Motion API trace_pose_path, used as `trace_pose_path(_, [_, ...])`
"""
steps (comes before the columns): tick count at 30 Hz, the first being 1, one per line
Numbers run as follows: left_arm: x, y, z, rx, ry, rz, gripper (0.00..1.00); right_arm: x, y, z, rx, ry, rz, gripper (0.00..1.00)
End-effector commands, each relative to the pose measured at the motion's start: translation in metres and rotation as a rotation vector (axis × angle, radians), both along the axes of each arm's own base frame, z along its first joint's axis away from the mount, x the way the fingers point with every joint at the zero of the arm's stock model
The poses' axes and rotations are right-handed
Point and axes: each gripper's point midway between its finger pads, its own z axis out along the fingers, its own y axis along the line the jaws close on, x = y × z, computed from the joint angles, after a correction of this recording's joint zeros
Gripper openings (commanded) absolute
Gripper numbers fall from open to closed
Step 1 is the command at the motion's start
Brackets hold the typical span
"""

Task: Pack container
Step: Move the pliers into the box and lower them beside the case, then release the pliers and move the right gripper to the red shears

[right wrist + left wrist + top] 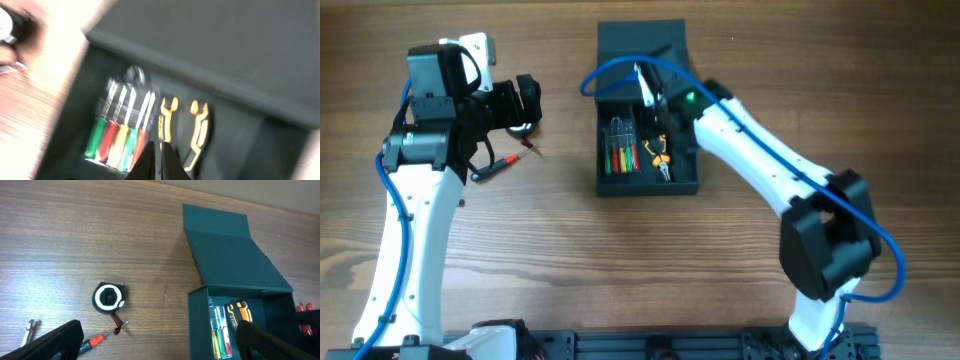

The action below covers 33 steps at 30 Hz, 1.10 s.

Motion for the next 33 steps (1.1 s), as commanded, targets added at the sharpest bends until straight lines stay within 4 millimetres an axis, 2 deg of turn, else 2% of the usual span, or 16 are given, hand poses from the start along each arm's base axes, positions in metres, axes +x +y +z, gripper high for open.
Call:
trace_pose_path(1, [0.001, 0.0, 0.011, 0.001, -0.031, -0.016, 1.0, 0.029, -0.044, 0.11, -0.042, -0.256, -0.054, 0.04])
trace_pose_path(3, [0.001, 0.0, 0.011, 0.001, -0.031, -0.016, 1.0, 0.036, -0.093, 0.129, -0.132, -0.303, -0.141, 0.04])
trace_pose_path(4, [0.001, 0.0, 0.011, 0.001, -0.031, -0.016, 1.0, 0.039, -0.128, 0.131, -0.188, -0.293, -0.188, 0.04])
trace_pose_path(5, [0.001, 0.0, 0.011, 0.001, -0.031, -0.016, 1.0, 0.039, -0.149, 0.127, -0.216, -0.268, -0.207, 0.04])
trace_pose_path(7, [0.001, 0.0, 0.011, 0.001, -0.031, -0.016, 1.0, 0.038, -0.203, 0.106, -0.266, -0.176, -0.293, 0.04])
trace_pose_path(8, [0.001, 0.0, 0.011, 0.001, -0.031, -0.016, 1.0, 0.036, -0.228, 0.085, -0.26, -0.108, -0.314, 0.04])
trace_pose_path(9, [0.001, 0.0, 0.011, 0.001, -0.031, -0.016, 1.0, 0.034, -0.243, 0.063, -0.218, -0.047, -0.306, 0.04])
trace_pose_path(10, [0.001, 0.0, 0.011, 0.001, -0.031, -0.016, 1.0, 0.031, -0.249, 0.049, -0.176, -0.007, -0.307, 0.04])
trace_pose_path(12, [0.001, 0.0, 0.011, 0.001, -0.031, -0.016, 1.0, 0.02, -0.258, 0.007, -0.09, 0.116, -0.305, 0.05])
trace_pose_path(14, [0.001, 0.0, 0.011, 0.001, -0.031, -0.016, 1.0, 0.009, -0.26, -0.019, -0.068, 0.189, -0.306, 0.08])
trace_pose_path(16, [0.001, 0.0, 0.011, 0.001, -0.031, -0.016, 1.0, 0.0, -0.26, -0.046, -0.086, 0.242, -0.28, 0.27])
trace_pose_path(19, [0.001, 0.0, 0.011, 0.001, -0.031, -0.016, 1.0, -0.01, -0.258, -0.068, -0.093, 0.277, -0.265, 0.44])
trace_pose_path(21, [0.001, 0.0, 0.011, 0.001, -0.031, -0.016, 1.0, -0.014, -0.258, -0.078, -0.094, 0.281, -0.268, 0.5])
trace_pose_path(26, [0.001, 0.0, 0.011, 0.001, -0.031, -0.016, 1.0, -0.029, -0.256, -0.095, -0.115, 0.312, -0.215, 0.49])
trace_pose_path(32, [0.001, 0.0, 0.011, 0.001, -0.031, -0.016, 1.0, -0.028, -0.253, -0.096, -0.126, 0.301, -0.188, 0.48])
trace_pose_path(33, [0.001, 0.0, 0.011, 0.001, -0.031, -0.016, 1.0, -0.026, -0.252, -0.096, -0.129, 0.29, -0.179, 0.45])
